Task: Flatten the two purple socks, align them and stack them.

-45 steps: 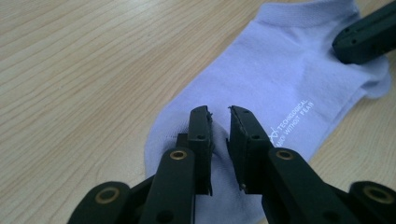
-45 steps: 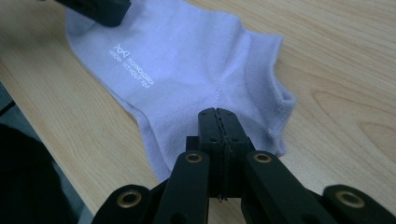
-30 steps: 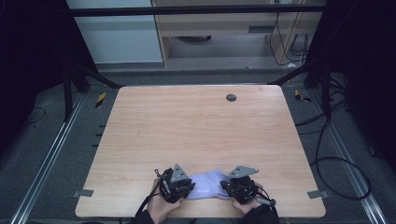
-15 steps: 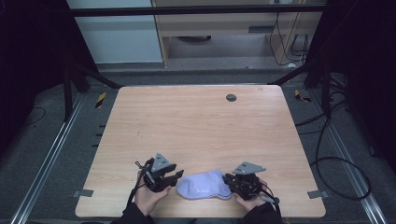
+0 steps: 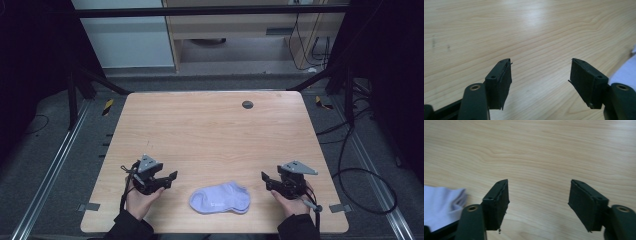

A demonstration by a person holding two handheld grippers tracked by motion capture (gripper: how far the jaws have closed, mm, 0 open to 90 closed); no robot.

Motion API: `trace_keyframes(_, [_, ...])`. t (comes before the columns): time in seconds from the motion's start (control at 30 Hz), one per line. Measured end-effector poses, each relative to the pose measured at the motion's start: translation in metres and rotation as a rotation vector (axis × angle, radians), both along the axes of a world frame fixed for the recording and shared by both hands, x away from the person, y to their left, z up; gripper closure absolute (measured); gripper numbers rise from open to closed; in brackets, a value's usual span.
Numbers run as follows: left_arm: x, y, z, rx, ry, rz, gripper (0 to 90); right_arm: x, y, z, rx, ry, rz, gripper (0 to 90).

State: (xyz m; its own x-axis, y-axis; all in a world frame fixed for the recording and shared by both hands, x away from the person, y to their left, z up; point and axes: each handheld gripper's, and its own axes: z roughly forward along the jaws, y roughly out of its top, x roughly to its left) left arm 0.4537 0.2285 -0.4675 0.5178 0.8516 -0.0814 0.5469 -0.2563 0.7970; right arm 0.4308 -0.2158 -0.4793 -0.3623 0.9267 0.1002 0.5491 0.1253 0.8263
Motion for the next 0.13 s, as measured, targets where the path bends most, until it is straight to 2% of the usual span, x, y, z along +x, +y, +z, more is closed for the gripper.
trace_keyframes(0.13, [0.0038, 0.0104, -0.0018, 0.009, 0.002, 0.025, 30.3, 0.0025, -0.0105, -0.0029, 0.006, 0.01, -0.036, 27.4])
